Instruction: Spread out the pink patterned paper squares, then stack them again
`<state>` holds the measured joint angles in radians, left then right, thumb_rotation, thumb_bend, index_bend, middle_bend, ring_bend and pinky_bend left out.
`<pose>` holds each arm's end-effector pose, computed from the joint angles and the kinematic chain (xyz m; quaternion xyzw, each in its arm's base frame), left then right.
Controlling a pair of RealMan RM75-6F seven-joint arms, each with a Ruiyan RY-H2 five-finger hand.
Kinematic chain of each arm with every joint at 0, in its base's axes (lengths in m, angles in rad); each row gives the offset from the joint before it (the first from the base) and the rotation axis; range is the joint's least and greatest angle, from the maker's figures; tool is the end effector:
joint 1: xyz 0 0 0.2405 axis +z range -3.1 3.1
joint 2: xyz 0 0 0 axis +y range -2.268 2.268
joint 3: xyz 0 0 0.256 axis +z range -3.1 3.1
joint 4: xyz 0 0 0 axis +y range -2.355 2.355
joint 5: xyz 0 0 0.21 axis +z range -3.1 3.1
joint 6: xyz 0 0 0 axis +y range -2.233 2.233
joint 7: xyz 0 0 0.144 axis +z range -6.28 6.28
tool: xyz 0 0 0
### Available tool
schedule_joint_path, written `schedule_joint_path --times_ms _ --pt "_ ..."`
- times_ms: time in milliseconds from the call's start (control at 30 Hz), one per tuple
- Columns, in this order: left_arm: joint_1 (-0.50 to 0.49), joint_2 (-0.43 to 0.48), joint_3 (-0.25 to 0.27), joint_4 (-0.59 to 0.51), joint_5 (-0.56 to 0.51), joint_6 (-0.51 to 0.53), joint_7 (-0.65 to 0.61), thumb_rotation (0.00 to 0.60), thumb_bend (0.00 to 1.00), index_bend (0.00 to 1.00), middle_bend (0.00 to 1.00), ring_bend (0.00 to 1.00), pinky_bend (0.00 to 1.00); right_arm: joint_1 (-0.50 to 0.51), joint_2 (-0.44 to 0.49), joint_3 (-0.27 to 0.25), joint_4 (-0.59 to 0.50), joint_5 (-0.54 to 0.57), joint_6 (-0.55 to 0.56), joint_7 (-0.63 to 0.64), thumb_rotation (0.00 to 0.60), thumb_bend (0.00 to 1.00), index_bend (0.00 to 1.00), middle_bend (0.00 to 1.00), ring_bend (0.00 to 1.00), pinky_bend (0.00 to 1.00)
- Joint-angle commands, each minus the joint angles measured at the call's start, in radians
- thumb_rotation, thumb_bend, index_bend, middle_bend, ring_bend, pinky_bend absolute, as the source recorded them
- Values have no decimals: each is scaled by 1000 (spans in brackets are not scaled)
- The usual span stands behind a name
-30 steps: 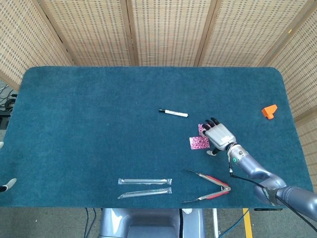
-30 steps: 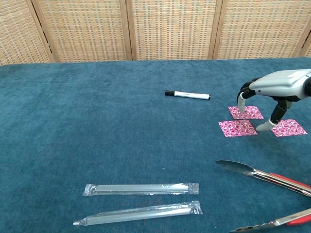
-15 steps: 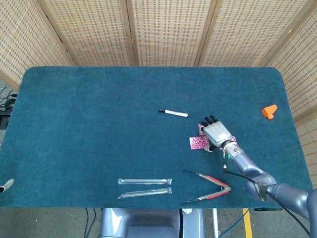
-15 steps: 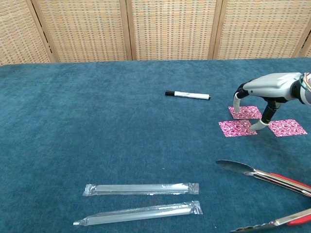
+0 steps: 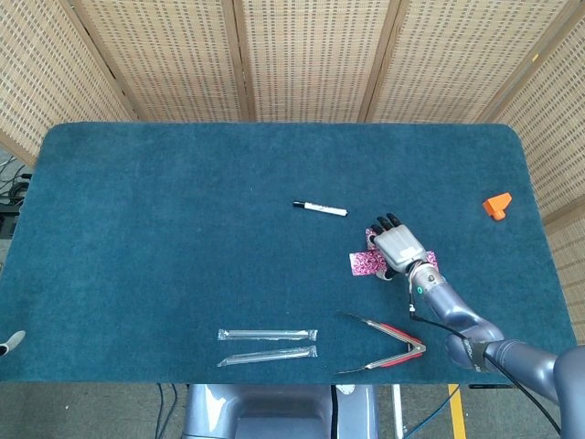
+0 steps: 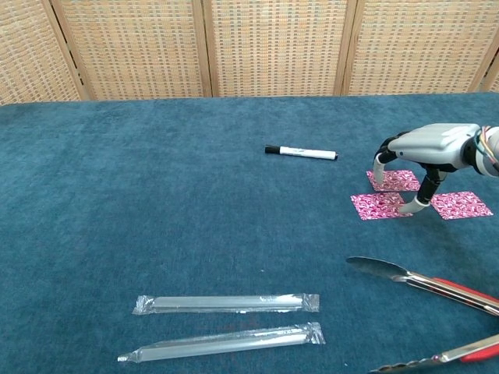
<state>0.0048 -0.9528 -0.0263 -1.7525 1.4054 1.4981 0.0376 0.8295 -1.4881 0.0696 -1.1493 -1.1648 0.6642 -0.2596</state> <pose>-0.3217 0.1459 0.2021 -0.5607 -0.4162 -0.3232 0.6387 -0.2237 -0.3938 0.0018 0.8158 -0.3163 0.2013 0.4404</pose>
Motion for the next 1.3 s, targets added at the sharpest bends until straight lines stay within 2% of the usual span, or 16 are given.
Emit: schedule_joint_path --times_ms 33,733,1300 --pt "1 1 0 0 0 1 0 600 37 28 0 0 0 -2 -6 -2 7 0 1 -2 500 260 315 180 0 0" --pt "5 3 0 1 -3 4 -2 600 37 28 0 0 0 -17 -44 -16 49 -41 6 26 501 260 324 180 0 0" --pt "8 4 -2 1 -2 7 -2 600 38 28 0 0 0 -26 -42 -23 26 -87 15 56 502 260 328 180 0 0"
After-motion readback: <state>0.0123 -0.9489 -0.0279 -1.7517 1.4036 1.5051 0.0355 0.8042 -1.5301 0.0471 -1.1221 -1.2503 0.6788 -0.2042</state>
